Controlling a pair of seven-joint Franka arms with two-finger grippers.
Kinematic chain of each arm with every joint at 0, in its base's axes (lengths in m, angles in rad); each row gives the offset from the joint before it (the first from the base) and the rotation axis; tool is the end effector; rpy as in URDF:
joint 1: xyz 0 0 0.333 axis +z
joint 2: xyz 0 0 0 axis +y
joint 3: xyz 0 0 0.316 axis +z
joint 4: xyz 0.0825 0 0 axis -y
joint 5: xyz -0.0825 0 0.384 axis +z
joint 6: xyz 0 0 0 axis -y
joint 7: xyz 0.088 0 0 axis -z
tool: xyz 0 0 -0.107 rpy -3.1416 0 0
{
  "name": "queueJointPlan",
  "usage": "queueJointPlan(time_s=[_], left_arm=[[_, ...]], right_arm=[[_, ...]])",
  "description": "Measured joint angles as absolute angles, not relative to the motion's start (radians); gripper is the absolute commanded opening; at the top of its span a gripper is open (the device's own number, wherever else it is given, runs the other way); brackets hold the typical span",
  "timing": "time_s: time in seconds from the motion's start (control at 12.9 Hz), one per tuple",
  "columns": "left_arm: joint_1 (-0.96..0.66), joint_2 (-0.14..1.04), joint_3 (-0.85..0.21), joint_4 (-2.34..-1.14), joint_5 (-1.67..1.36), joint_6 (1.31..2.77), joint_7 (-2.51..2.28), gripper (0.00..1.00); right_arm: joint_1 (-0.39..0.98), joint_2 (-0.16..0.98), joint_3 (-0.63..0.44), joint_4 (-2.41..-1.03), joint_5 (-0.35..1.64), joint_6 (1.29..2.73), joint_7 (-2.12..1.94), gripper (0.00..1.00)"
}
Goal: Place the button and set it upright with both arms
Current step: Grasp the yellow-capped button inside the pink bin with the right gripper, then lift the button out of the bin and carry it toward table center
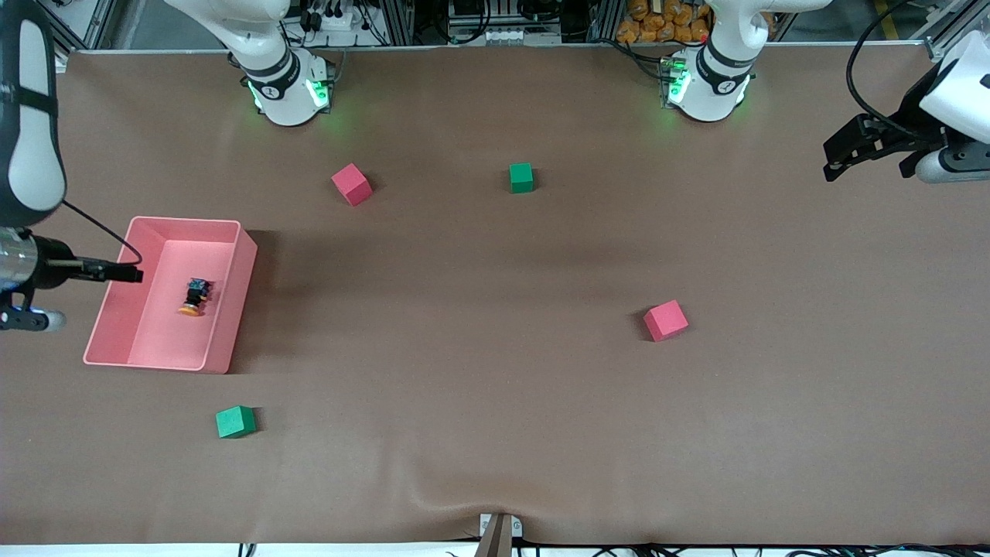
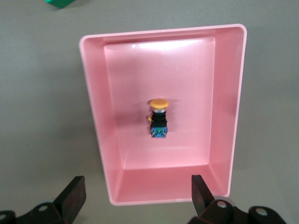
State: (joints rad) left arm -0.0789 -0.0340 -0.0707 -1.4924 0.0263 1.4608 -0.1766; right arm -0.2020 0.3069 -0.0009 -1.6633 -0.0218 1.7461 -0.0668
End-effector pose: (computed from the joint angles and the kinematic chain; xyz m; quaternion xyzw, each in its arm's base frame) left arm 0.5267 -0.0771 0.6699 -0.9998 -0.0150 -0.0035 0.0139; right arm 0.6089 -0.1272 0.4121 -0.9916 0.0645 0.1122 0.0045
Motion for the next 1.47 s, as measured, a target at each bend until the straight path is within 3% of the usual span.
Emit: queueJointPlan(time_s=[0.77, 1.39, 1.47], left_arm=[[-0.078, -0.034, -0.070, -1.491, 0.026, 1.496, -0.177, 1.00], [-0.081, -0.034, -0.072, -1.491, 0.026, 1.497, -0.177, 1.00], [-0.079, -0.034, -0.072, -1.490, 0.026, 1.497, -0.177, 1.00]], right_arm=[[-0.243, 0.475, -0.001, -1.826, -0.022, 2.094, -0.087, 1.00], [-0.248, 0.536, 0.001, -1.908, -0.022, 2.240, -0.118, 1.00], [-0.249, 0.536, 0.000, -1.914, -0.022, 2.241, -0.122, 0.89]])
